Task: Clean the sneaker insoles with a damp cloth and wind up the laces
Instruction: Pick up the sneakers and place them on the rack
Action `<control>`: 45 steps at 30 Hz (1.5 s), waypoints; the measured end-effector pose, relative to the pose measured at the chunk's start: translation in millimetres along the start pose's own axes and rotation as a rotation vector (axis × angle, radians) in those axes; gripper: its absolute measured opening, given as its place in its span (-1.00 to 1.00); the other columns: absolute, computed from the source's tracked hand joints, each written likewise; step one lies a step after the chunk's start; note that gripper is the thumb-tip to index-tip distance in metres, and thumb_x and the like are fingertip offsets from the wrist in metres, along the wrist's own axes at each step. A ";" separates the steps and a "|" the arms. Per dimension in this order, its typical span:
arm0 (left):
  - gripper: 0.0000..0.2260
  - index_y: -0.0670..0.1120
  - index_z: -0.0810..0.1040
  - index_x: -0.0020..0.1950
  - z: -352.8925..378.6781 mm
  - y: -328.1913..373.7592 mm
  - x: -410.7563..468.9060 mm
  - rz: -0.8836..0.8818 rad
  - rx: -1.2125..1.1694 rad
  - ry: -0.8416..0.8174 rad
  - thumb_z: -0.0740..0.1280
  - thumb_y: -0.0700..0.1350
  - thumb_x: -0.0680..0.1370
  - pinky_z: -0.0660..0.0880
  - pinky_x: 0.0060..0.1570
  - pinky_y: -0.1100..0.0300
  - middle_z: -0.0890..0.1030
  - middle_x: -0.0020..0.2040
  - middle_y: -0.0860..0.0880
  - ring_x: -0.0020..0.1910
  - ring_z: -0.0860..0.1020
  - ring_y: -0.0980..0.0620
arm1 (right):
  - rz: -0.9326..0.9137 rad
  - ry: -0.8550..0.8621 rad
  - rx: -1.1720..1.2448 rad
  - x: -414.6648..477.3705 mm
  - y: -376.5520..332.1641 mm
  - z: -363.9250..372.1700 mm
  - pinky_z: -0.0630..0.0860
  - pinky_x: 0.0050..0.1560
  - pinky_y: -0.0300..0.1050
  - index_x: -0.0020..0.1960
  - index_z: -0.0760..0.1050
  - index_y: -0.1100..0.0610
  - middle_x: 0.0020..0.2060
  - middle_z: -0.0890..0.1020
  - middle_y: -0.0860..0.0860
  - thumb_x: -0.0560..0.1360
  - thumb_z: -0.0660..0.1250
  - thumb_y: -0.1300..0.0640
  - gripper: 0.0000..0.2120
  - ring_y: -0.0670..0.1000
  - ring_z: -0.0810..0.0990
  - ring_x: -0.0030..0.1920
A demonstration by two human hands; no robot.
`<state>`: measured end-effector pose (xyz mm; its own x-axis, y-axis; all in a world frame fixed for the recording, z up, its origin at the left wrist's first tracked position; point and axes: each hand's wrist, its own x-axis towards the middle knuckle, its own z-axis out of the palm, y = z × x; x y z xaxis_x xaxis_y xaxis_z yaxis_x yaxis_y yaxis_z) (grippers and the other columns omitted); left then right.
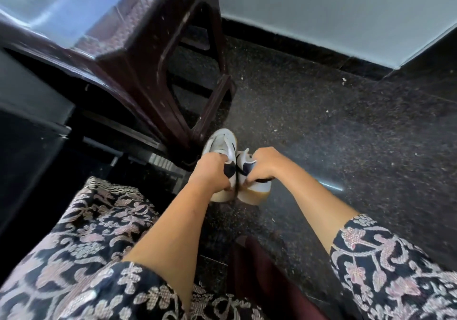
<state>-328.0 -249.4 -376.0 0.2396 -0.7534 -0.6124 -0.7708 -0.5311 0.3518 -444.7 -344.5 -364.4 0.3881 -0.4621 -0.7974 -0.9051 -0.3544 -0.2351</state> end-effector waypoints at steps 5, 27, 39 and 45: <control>-0.41 -0.18 0.52 0.25 -24.1 17.2 -39.7 0.016 -0.052 0.077 0.57 -0.05 0.28 0.46 0.14 0.08 0.60 0.14 -0.12 0.19 0.52 -0.09 | -0.156 0.104 0.025 -45.9 6.1 -23.3 0.30 -0.38 -0.12 -0.37 0.36 0.10 -0.32 0.46 0.00 0.26 0.54 -0.06 -0.61 0.01 0.43 -0.31; -0.42 -0.08 0.59 0.15 -127.7 76.5 -317.4 0.166 -0.080 0.837 0.62 -0.01 0.17 0.38 -0.04 0.24 0.61 0.04 0.00 0.00 0.52 0.05 | -0.690 0.616 -0.046 -315.7 -54.9 -81.8 0.44 -0.30 -0.11 -0.19 0.54 0.11 -0.27 0.58 0.00 0.18 0.54 -0.09 -0.64 0.04 0.57 -0.20; -0.40 -0.13 0.61 0.13 -152.6 42.7 -429.6 0.067 -0.126 1.172 0.65 -0.11 0.13 0.25 -0.16 0.40 0.51 -0.09 0.05 -0.07 0.44 0.11 | -0.979 0.814 -0.129 -402.8 -132.1 -70.9 0.44 -0.30 -0.09 -0.18 0.54 0.15 -0.34 0.57 -0.02 0.23 0.51 -0.06 -0.67 0.04 0.55 -0.24; -0.49 -0.10 0.62 -0.01 -164.9 -4.1 -459.4 -0.019 -0.119 1.257 0.64 -0.03 0.10 0.28 -0.25 0.50 0.52 -0.20 0.07 -0.23 0.44 0.10 | -1.136 0.797 -0.183 -404.5 -199.9 -60.0 0.53 -0.16 -0.04 -0.21 0.52 0.07 -0.29 0.58 -0.10 0.18 0.54 -0.13 -0.64 -0.01 0.55 -0.17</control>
<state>-337.6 34.9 20.6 0.6948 -0.5581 0.4536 -0.7191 -0.5278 0.4520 -410.2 -135.6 38.5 0.9336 -0.1646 0.3184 -0.0221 -0.9130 -0.4073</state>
